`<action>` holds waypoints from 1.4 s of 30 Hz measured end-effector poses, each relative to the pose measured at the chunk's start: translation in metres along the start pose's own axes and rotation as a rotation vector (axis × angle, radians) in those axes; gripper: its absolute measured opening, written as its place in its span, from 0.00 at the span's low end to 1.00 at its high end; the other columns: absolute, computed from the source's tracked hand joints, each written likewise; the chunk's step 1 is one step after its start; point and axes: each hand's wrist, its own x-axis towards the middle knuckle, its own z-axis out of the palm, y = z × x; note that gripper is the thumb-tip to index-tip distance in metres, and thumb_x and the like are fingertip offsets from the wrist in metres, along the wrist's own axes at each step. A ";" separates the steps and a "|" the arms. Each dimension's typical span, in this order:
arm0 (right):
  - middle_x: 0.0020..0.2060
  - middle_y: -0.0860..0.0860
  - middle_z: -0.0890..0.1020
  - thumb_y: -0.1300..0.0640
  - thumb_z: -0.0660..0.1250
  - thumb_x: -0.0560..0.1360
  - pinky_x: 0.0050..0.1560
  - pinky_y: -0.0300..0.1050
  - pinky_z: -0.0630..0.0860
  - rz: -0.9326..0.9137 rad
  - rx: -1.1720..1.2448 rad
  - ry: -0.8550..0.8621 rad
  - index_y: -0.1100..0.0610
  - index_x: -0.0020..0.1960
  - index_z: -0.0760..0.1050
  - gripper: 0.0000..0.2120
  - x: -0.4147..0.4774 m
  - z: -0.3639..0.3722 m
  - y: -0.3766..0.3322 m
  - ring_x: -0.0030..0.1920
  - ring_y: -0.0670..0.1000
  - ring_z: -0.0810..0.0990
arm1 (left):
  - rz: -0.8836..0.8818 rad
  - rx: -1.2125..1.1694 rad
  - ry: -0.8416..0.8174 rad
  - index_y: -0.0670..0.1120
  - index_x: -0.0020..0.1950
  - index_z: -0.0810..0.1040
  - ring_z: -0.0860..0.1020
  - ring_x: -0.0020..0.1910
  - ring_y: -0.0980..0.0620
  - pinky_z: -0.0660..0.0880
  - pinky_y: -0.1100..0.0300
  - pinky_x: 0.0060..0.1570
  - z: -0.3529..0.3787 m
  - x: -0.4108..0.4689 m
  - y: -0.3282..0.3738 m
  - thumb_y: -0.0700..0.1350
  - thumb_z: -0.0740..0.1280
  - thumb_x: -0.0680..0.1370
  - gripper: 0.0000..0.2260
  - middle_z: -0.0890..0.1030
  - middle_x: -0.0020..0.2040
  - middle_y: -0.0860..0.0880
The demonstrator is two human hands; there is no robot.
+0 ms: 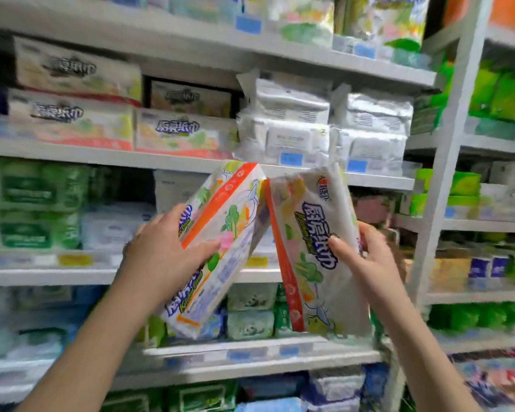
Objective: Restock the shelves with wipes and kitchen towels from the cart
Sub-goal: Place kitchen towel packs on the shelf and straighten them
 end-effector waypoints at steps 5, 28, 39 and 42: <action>0.42 0.41 0.79 0.44 0.71 0.69 0.40 0.39 0.75 -0.078 0.025 -0.071 0.46 0.51 0.72 0.14 0.035 0.024 -0.038 0.40 0.37 0.77 | 0.003 0.084 0.102 0.49 0.73 0.66 0.73 0.62 0.42 0.72 0.49 0.60 -0.051 0.015 -0.008 0.73 0.64 0.58 0.49 0.75 0.65 0.43; 0.64 0.56 0.75 0.54 0.70 0.73 0.62 0.50 0.67 -0.792 -0.490 -0.054 0.56 0.71 0.66 0.29 0.179 0.167 -0.202 0.65 0.57 0.68 | 0.057 0.583 0.464 0.51 0.70 0.68 0.76 0.56 0.38 0.74 0.40 0.55 -0.229 0.104 -0.081 0.71 0.69 0.64 0.40 0.78 0.60 0.42; 0.61 0.56 0.76 0.53 0.68 0.74 0.55 0.51 0.72 -0.829 -0.677 -0.257 0.53 0.68 0.69 0.23 0.238 0.222 -0.201 0.59 0.58 0.73 | 0.048 0.659 0.548 0.54 0.69 0.69 0.74 0.58 0.39 0.70 0.44 0.57 -0.237 0.109 -0.076 0.65 0.72 0.67 0.34 0.77 0.62 0.44; 0.61 0.57 0.76 0.54 0.69 0.74 0.54 0.50 0.72 -0.813 -0.611 -0.293 0.52 0.69 0.68 0.25 0.244 0.233 -0.205 0.58 0.58 0.73 | 0.052 0.645 0.570 0.50 0.73 0.66 0.71 0.63 0.37 0.68 0.43 0.60 -0.234 0.111 -0.076 0.64 0.72 0.67 0.38 0.74 0.66 0.41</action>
